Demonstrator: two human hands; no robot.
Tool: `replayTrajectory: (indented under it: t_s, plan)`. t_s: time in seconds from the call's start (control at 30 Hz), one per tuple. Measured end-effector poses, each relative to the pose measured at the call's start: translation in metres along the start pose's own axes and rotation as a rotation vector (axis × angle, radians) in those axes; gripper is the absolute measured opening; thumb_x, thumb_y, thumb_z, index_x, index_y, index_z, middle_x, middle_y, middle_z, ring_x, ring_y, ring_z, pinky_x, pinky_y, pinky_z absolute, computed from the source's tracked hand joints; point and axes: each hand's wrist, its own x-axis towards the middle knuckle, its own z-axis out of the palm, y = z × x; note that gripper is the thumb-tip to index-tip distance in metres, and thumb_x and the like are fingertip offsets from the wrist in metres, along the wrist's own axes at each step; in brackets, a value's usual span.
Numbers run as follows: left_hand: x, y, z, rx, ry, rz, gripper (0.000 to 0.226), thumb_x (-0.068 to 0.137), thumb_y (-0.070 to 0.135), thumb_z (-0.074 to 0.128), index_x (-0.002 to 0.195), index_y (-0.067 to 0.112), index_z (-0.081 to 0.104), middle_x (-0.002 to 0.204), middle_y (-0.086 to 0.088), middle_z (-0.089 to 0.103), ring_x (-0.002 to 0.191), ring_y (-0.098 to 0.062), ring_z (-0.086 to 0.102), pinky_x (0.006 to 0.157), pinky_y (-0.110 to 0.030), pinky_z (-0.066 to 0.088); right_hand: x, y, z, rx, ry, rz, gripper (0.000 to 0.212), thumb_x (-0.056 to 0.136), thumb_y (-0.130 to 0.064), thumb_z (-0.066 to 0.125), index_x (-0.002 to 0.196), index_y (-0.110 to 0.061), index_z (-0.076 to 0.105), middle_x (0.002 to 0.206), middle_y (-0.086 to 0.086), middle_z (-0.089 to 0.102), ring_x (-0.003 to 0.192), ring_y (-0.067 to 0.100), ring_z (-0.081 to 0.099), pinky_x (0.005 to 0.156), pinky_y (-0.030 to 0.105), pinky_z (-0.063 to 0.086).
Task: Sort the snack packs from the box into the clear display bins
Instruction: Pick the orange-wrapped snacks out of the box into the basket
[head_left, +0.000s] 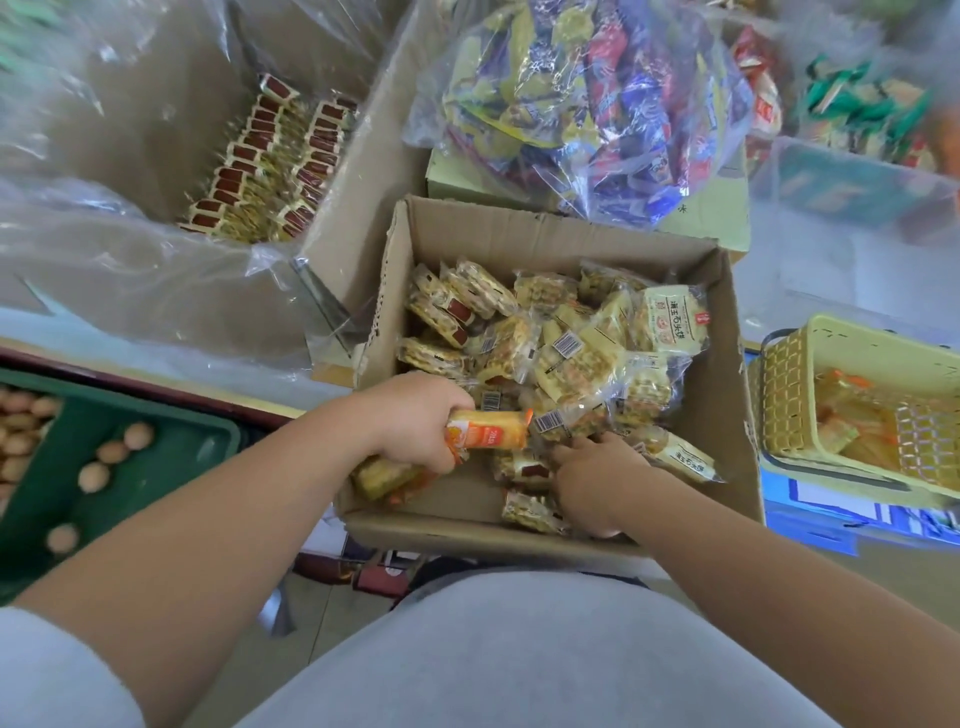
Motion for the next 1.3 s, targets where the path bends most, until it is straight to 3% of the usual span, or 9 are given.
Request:
replayTrajectory:
  t_s: [0.13,0.3,0.43,0.53,0.63,0.77,1.07,1.2,1.3]
  plan:
    - [-0.01,0.003,0.007,-0.197,0.298,-0.07,0.03,0.068,0.03,0.082,0.089,0.029,0.061,0.078,0.01,0.062,0.073,-0.012,0.06,0.056,-0.028,0.039,-0.004,0.011,-0.006,0.291,0.077,-0.056,0.05,0.096,-0.024,0.048,0.145,-0.015,0.046,0.151,0.004,0.039,0.127,0.029,0.052,0.103,0.047,0.046]
    - [-0.036,0.01,0.007,-0.894,0.613,-0.154,0.027,0.063,0.031,0.08,0.087,0.039,0.069,0.075,0.01,0.071,0.061,-0.002,0.063,0.056,-0.021,0.047,-0.009,0.021,-0.023,0.783,0.508,-0.12,0.064,0.093,-0.018,0.059,0.154,-0.015,0.04,0.158,0.001,0.035,0.133,0.019,0.048,0.111,0.027,0.035]
    - [-0.065,0.009,0.006,-1.228,0.642,-0.138,0.036,0.059,0.034,0.083,0.094,0.04,0.074,0.085,0.004,0.076,0.075,-0.008,0.071,0.073,-0.034,0.057,0.0,0.011,-0.027,0.77,0.631,-0.012,0.075,0.091,-0.021,0.066,0.156,-0.035,0.031,0.13,-0.003,0.038,0.095,0.009,0.057,0.084,0.021,0.049]
    - [-0.084,0.004,0.012,-1.267,0.702,-0.17,0.044,0.05,0.044,0.082,0.093,0.043,0.075,0.087,0.006,0.077,0.077,-0.007,0.072,0.068,-0.029,0.056,0.008,0.005,-0.027,0.754,0.68,0.061,0.039,0.091,-0.022,0.063,0.126,-0.036,0.052,0.096,-0.011,0.052,0.069,0.006,0.058,0.057,0.02,0.047]
    - [-0.094,-0.002,0.023,-1.299,0.873,-0.209,0.039,0.054,0.038,0.083,0.092,0.038,0.075,0.079,0.009,0.073,0.067,-0.004,0.068,0.052,-0.019,0.052,0.022,0.0,-0.021,0.636,0.426,0.0,0.011,0.094,-0.018,0.056,0.088,-0.021,0.065,0.076,-0.007,0.063,0.067,0.011,0.064,0.065,0.03,0.06]
    - [-0.099,-0.006,0.041,-1.342,1.091,-0.23,0.025,0.07,0.027,0.079,0.091,0.039,0.074,0.081,0.01,0.072,0.071,-0.004,0.067,0.055,-0.017,0.051,0.045,0.001,-0.01,0.431,0.046,0.024,0.023,0.096,-0.006,0.048,0.095,-0.009,0.07,0.084,0.006,0.069,0.073,0.021,0.066,0.072,0.037,0.061]
    - [-0.1,-0.01,0.064,-1.4,1.225,-0.249,0.024,0.069,0.03,0.079,0.09,0.035,0.068,0.084,0.003,0.068,0.077,-0.012,0.064,0.062,-0.022,0.054,0.075,-0.014,-0.007,0.385,0.017,0.116,0.018,0.096,-0.009,0.051,0.081,-0.014,0.06,0.077,0.004,0.061,0.066,0.019,0.057,0.053,0.028,0.043]
    - [-0.095,-0.011,0.068,-1.377,1.211,-0.242,0.026,0.066,0.041,0.078,0.091,0.044,0.07,0.083,0.01,0.07,0.078,-0.008,0.067,0.067,-0.023,0.055,0.075,-0.014,0.002,0.437,0.013,0.155,0.022,0.095,-0.012,0.051,0.116,-0.016,0.054,0.09,0.003,0.06,0.08,0.021,0.06,0.068,0.033,0.047]
    - [-0.09,-0.012,0.069,-1.355,1.227,-0.239,0.029,0.068,0.042,0.078,0.095,0.044,0.07,0.085,0.011,0.072,0.078,-0.007,0.069,0.067,-0.021,0.056,0.073,-0.011,0.005,0.427,0.083,0.13,0.025,0.096,-0.016,0.052,0.121,-0.02,0.05,0.097,0.004,0.062,0.082,0.022,0.06,0.071,0.033,0.048]
